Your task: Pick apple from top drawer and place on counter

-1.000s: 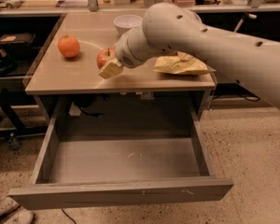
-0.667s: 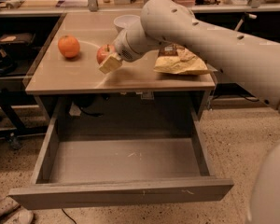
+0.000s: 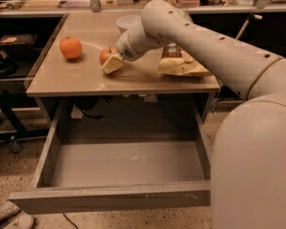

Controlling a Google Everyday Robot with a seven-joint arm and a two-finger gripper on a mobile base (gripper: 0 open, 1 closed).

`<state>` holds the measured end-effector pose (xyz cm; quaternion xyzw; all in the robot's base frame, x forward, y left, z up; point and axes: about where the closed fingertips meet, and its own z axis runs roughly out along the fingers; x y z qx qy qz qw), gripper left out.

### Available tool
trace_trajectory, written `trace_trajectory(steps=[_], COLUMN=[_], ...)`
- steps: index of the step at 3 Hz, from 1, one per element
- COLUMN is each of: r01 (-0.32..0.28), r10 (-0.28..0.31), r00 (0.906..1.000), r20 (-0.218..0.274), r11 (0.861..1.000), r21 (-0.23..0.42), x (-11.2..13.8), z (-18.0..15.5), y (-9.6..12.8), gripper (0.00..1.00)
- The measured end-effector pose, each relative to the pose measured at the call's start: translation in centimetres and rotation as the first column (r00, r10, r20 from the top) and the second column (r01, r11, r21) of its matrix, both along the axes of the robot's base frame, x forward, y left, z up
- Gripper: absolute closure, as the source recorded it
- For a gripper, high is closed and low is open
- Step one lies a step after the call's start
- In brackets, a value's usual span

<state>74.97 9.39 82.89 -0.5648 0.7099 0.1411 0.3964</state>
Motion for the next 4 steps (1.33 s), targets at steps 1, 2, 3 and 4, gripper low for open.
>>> trace_trajectory(steps=[1,2,3,4], r01=[0.001,0.001,0.001,0.001], r10=[-0.001,-0.001,-0.001,-0.001], r00=[1.0,1.0,1.0,1.0], r20=[0.0,-0.001,-0.001,-0.001], r11=[1.0,1.0,1.0,1.0], r21=[0.002,0.002,0.002,0.002], x=[0.18,0.18,0.18,0.18], z=[-0.05,-0.05,-0.06,-0.06], y=[0.02,0.03,0.03,0.03], gripper=[0.81,0.58,0.34,0.11])
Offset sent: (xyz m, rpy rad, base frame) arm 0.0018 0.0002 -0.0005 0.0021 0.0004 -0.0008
